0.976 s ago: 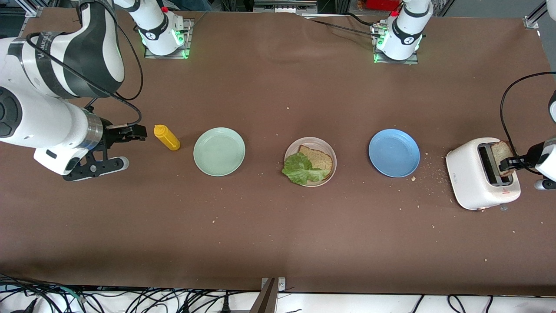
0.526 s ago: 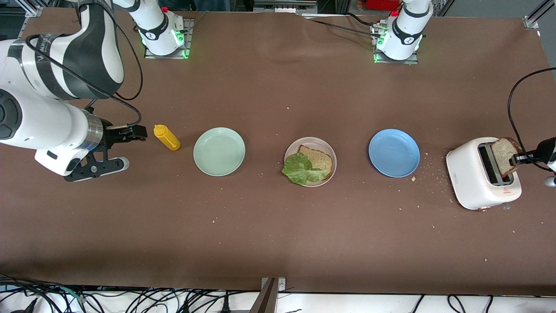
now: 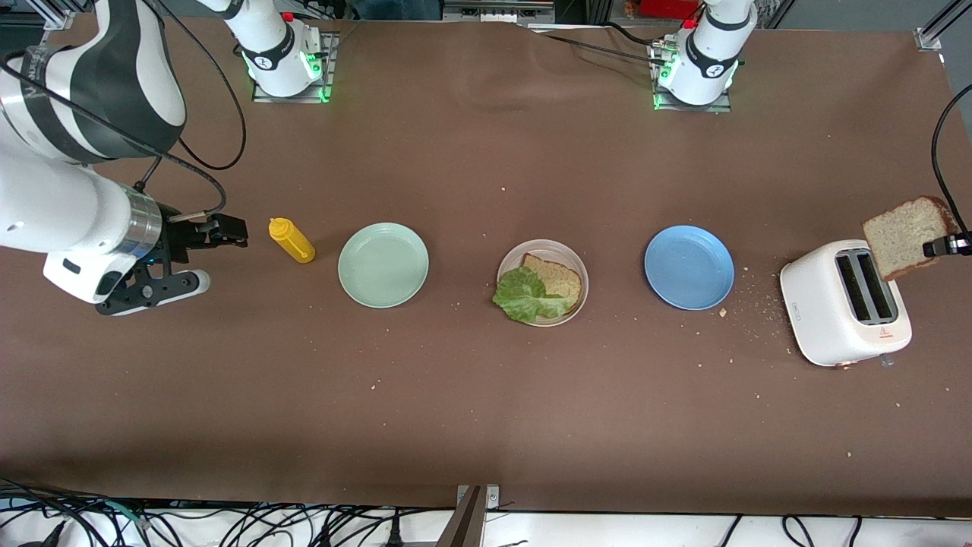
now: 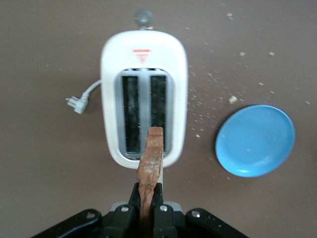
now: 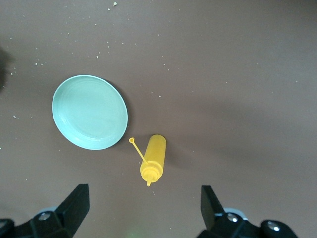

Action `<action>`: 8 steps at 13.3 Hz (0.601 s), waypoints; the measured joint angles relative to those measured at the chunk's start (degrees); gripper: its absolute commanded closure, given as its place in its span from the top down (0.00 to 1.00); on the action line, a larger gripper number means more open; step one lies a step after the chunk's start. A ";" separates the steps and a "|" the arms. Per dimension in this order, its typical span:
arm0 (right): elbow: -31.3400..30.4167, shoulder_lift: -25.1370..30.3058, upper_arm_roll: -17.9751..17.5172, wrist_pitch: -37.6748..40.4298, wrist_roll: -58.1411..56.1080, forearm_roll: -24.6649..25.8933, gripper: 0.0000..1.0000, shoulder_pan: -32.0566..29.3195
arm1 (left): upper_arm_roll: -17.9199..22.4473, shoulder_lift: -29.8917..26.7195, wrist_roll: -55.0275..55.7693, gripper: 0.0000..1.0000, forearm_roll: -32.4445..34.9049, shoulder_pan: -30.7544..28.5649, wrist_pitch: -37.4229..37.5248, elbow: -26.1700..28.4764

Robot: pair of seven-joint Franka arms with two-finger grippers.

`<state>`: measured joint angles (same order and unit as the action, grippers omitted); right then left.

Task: Make sandwich in beige plate with both arms
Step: 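Carry the toast slice over the beige plate with the left gripper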

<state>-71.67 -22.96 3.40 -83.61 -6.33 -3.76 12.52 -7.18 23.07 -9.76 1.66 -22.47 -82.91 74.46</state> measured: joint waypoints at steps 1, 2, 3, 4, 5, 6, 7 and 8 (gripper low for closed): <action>-2.21 1.33 -0.70 -0.86 0.00 0.17 0.99 -1.15 | -1.91 -0.29 0.38 0.00 -1.27 0.65 1.53 -1.16; -3.90 2.35 -0.92 -1.59 -0.01 0.17 0.99 -1.95 | -3.83 -0.74 1.16 0.00 -4.12 1.25 2.59 -1.75; -5.00 3.07 -0.99 -1.97 -0.03 0.18 0.99 -2.40 | -4.84 -1.15 1.95 0.00 -8.33 1.89 3.43 -1.89; -5.61 3.46 -1.07 -2.23 -0.03 0.18 0.99 -2.55 | -5.10 -1.32 2.51 0.00 -13.55 2.41 4.09 -1.88; -5.88 3.63 -1.19 -2.40 -0.03 0.18 0.99 -2.54 | -5.11 -1.16 2.64 0.00 -18.70 2.62 4.51 -1.65; -6.00 3.69 -1.31 -2.46 -0.03 0.18 0.99 -2.54 | -5.10 -0.67 2.67 0.00 -23.72 2.83 4.58 -1.10; -6.13 3.71 -1.38 -2.46 -0.03 0.18 0.99 -2.54 | -5.08 0.39 2.71 0.00 -28.62 3.38 4.46 -0.57; -6.26 3.74 -1.40 -2.45 -0.03 0.18 0.99 -2.54 | -5.09 2.22 2.73 0.00 -33.28 4.35 4.02 -0.21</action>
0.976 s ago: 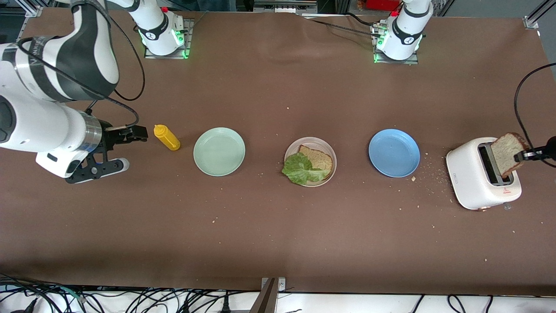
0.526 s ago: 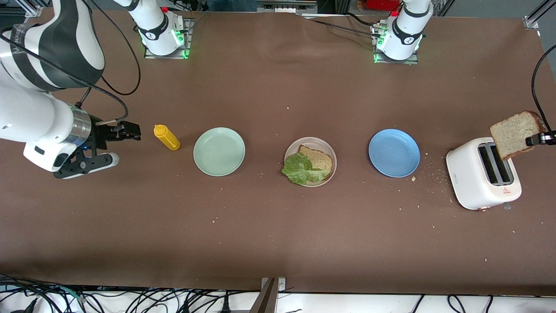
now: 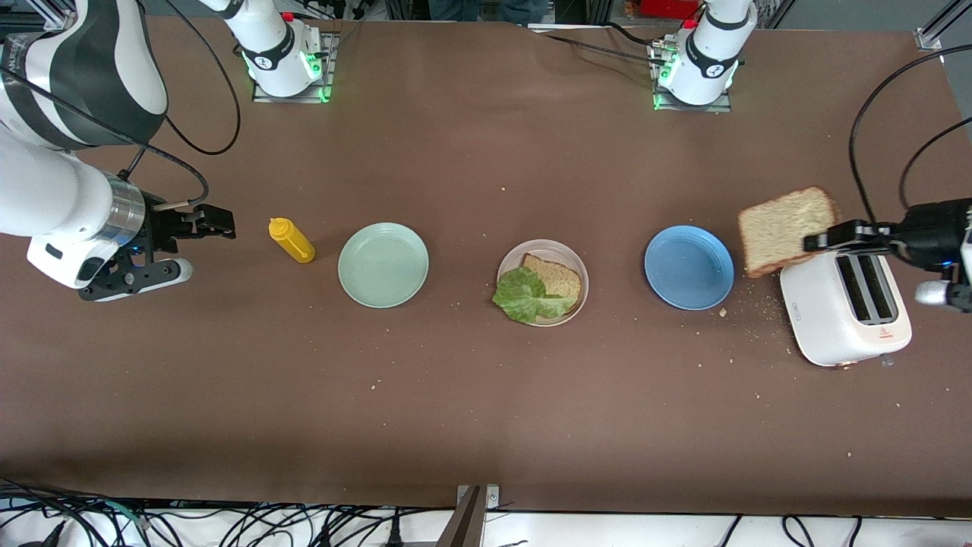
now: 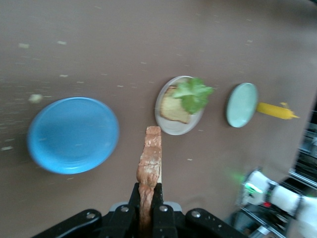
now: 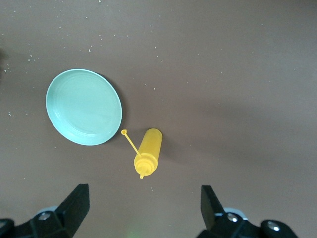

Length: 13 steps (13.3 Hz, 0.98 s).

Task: Make sandwich in beige plate with both arms
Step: 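Carry the toast slice over the beige plate with the left gripper, then lower the toast onto the lettuce and open the left gripper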

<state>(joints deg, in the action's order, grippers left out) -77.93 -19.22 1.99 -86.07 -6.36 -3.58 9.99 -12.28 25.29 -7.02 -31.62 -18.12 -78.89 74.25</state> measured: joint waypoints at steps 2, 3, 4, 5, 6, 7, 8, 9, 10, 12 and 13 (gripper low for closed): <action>-0.16 0.05 -0.26 -0.06 0.00 0.00 0.99 0.06 | -0.01 5.19 -0.44 0.00 -7.96 2.55 -0.98 0.70; -0.20 0.07 -0.52 -0.24 0.00 0.00 0.99 0.24 | -0.05 8.18 -1.86 0.00 -10.38 4.26 -2.09 0.83; -0.21 0.11 -0.72 -0.36 0.01 0.00 0.99 0.65 | -0.13 10.90 -4.12 0.00 -12.06 5.99 -4.10 0.98; -0.22 0.14 -0.89 -0.37 0.06 0.02 0.99 1.04 | -0.20 13.05 -6.55 0.00 -13.85 7.85 -6.85 1.48; -0.22 0.17 -0.93 -0.37 0.09 0.03 0.99 1.27 | -0.30 14.53 -9.11 0.00 -15.54 9.89 -10.34 2.55; -0.22 0.19 -0.92 -0.38 0.09 0.05 0.99 1.32 | -0.43 15.55 -11.85 0.00 -17.20 12.09 -14.00 3.73; -0.22 0.21 -0.90 -0.40 0.09 0.06 0.99 1.29 | -0.47 16.25 -14.35 0.00 -19.23 14.13 -16.86 4.65; -0.22 0.22 -0.89 -0.46 0.09 0.08 0.99 1.27 | -0.45 16.95 -17.03 0.00 -21.69 15.87 -18.60 5.45; -0.22 0.23 -0.89 -0.54 0.09 0.08 0.99 1.27 | -0.43 17.88 -20.46 0.00 -24.02 16.91 -19.34 6.04; -0.24 0.24 -0.89 -0.45 0.09 0.08 0.99 1.28 | -0.25 21.00 -30.23 0.00 -28.32 17.19 -19.97 6.96; -0.27 0.24 -0.89 -0.38 0.09 0.09 0.99 1.27 | 0.01 22.89 -34.00 0.00 -30.10 17.10 -20.02 7.19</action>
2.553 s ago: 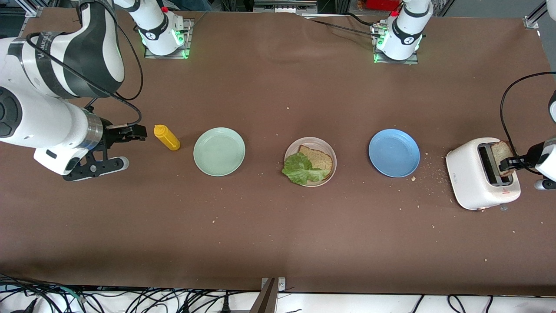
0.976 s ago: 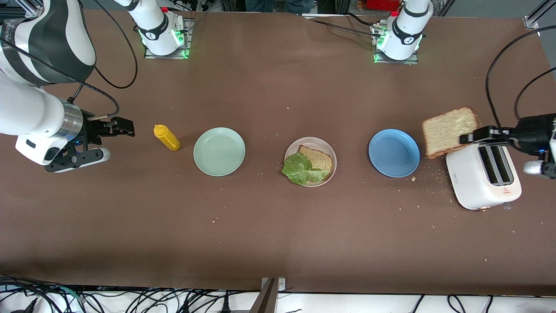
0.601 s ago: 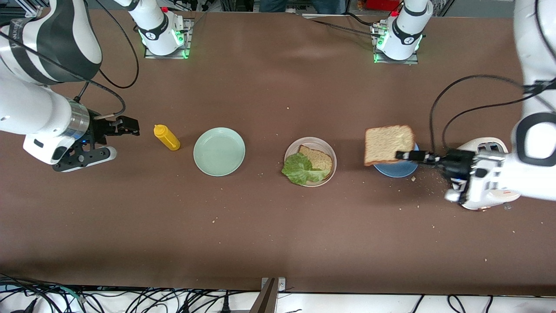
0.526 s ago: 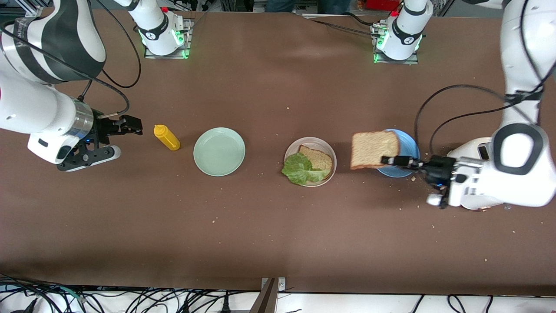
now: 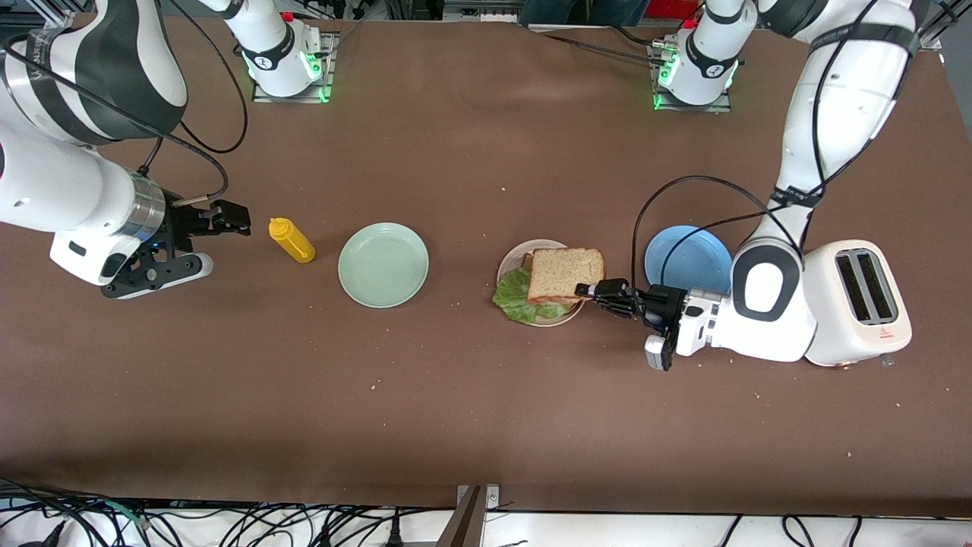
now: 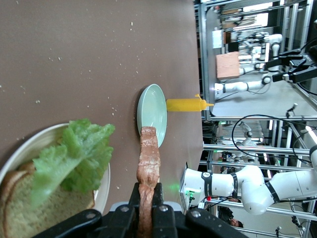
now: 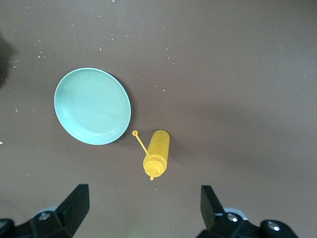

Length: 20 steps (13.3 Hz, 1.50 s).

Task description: Make sandwich in beige plate with both arms

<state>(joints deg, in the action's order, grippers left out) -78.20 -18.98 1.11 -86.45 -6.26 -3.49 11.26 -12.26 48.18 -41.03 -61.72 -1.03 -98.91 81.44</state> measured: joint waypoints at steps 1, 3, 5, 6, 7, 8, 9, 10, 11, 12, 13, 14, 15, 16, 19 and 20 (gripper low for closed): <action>-0.03 0.00 0.00 0.00 0.00 0.00 0.99 -0.01 | 0.15 1.88 -2.30 0.00 -1.12 -0.08 -0.46 0.16; -0.04 0.00 0.00 0.02 0.00 0.00 0.99 0.00 | 0.02 4.31 -5.14 0.00 -3.02 0.35 -3.02 0.92; -0.04 0.00 0.00 0.04 0.00 0.00 0.99 0.00 | -0.09 4.74 -7.55 0.00 -7.11 1.87 -5.18 3.00; -0.04 0.00 0.00 0.05 0.00 0.00 0.99 -0.01 | -0.10 4.75 -9.46 0.00 -9.09 2.51 -5.82 4.33; -0.04 0.00 0.00 0.07 0.00 0.00 0.99 0.00 | -0.10 4.76 -11.67 0.00 -10.87 2.81 -6.15 5.80; -0.05 0.00 0.00 0.09 0.00 0.00 0.99 -0.01 | -0.10 4.78 -13.79 0.15 -12.16 2.86 -6.27 7.36; -0.05 0.00 0.00 0.09 0.00 0.00 0.99 0.00 | -0.05 4.79 -15.27 0.99 -12.79 2.81 -6.35 8.49; -0.05 0.00 0.00 0.09 0.00 0.00 0.99 -0.01 | 0.04 4.79 -16.01 1.00 -12.86 2.74 -6.39 8.95; -0.05 0.00 0.00 0.02 0.00 0.01 0.99 -0.01 | 0.12 4.74 -16.54 1.00 -12.86 2.65 -6.44 8.95; -0.06 0.00 0.00 -0.12 0.00 0.01 0.99 -0.01 | 0.23 4.64 -16.68 1.00 -12.86 2.54 -6.47 8.93; -0.06 0.00 0.00 -0.30 0.00 0.02 0.99 -0.01 | 0.38 4.42 -16.69 1.00 -12.72 2.48 -6.47 8.90; -0.02 0.03 0.02 -0.73 0.07 0.02 0.99 -0.01 | 0.55 3.93 -16.69 1.00 -12.24 2.46 -6.49 8.84; 0.19 0.15 0.11 -0.89 0.55 0.03 0.99 -0.01 | 0.69 3.19 -16.34 1.00 -10.96 2.37 -6.50 8.69; 0.35 0.49 0.39 -0.86 1.73 0.08 0.99 -0.02 | 0.82 2.12 -15.21 1.00 -9.47 2.15 -6.51 8.61; 0.40 2.05 2.86 1.66 6.72 0.16 0.99 -0.23 | 0.87 -1.88 -8.10 1.00 -0.87 1.75 -6.65 7.97; 0.40 2.55 3.05 2.51 9.28 0.16 0.99 -0.31 | 0.79 -3.41 -4.41 1.00 2.28 1.81 -6.96 7.49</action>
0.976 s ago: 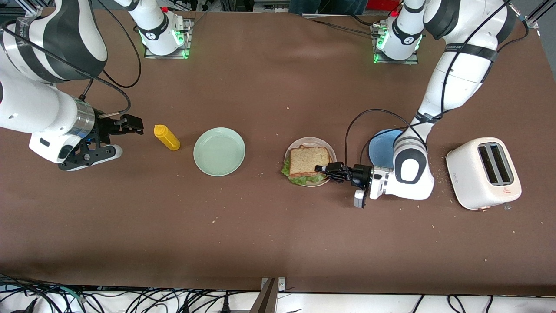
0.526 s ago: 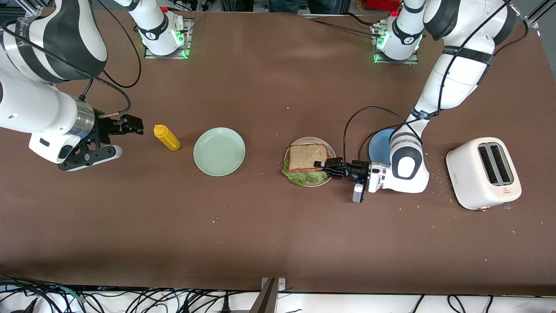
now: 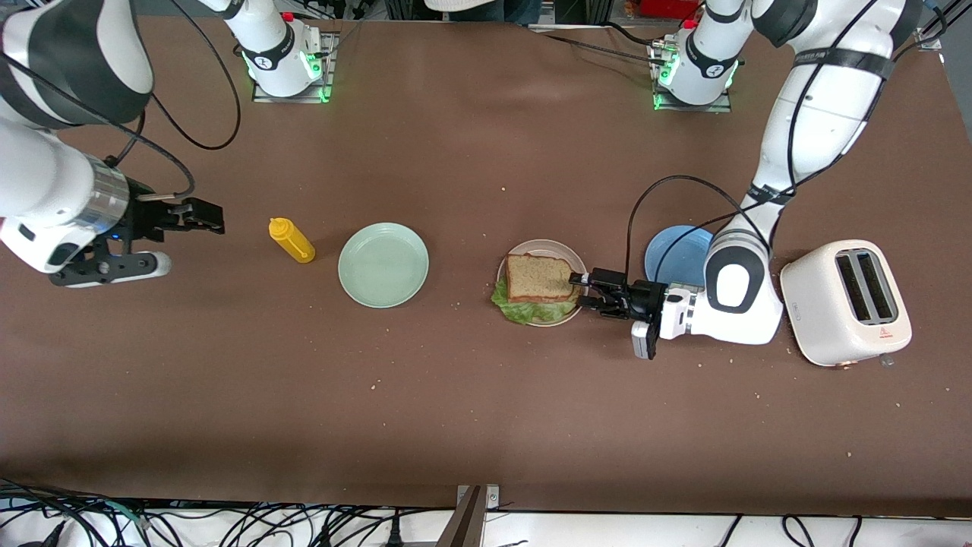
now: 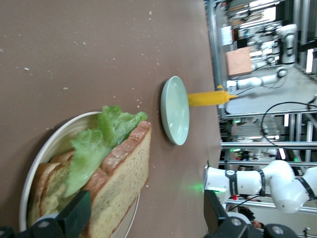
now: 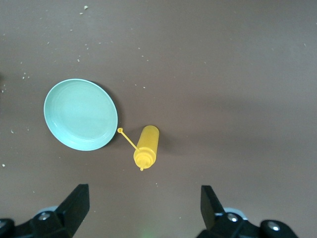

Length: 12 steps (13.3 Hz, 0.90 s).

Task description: Make sandwich in beige plate with both arms

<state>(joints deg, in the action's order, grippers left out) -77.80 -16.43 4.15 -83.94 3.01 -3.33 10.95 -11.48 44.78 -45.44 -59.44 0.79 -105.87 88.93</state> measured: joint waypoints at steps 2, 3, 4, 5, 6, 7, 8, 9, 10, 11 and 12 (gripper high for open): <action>-0.03 0.39 -0.28 2.73 3.48 0.01 1.00 0.52 | -0.43 -3.61 8.27 1.00 6.84 0.52 -0.09 -0.86; -0.14 0.33 -0.45 4.46 3.92 0.02 1.00 0.86 | -0.48 -5.43 12.06 1.00 10.61 1.08 -0.21 -1.37; -0.30 0.25 -0.70 4.97 4.13 0.03 1.00 1.30 | -0.52 -7.13 15.80 1.00 14.36 1.57 -0.28 -2.07; -0.27 0.28 -0.97 4.96 4.45 0.10 1.00 1.68 | -0.57 -8.83 19.32 1.00 17.64 1.83 -0.30 -2.64; -0.08 0.61 -1.02 4.82 4.75 0.15 1.00 1.99 | -0.60 -10.58 22.29 1.00 20.72 1.89 -0.30 -3.02; 0.27 1.48 -1.02 4.72 5.01 0.16 1.00 2.07 | -0.57 -12.46 24.71 1.00 24.06 1.88 -0.29 -3.22; 0.43 2.88 -1.01 5.11 5.20 0.28 1.00 2.04 | -0.57 -14.41 26.55 1.00 27.60 1.85 -0.15 -3.36; 0.47 4.50 -0.99 5.86 5.31 0.54 1.00 2.02 | -0.55 -16.49 28.16 1.00 31.22 1.83 0.47 -3.44; 0.46 5.93 -0.96 5.79 5.33 0.70 1.00 1.98 | -0.57 -18.72 30.46 1.00 35.00 1.83 1.67 -3.54; 0.46 6.73 -0.93 5.00 5.33 0.80 1.00 1.94 | -0.65 -21.11 33.16 1.00 38.29 1.84 3.26 -3.61; 0.45 7.06 -0.90 3.01 5.33 0.90 1.00 1.90 | -0.75 -23.49 35.74 1.00 41.15 1.87 5.12 -3.65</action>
<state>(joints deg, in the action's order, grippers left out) -77.35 -9.36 3.26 -80.93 8.34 -2.42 12.86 -12.23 21.29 -9.70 -18.29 2.65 -100.74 85.28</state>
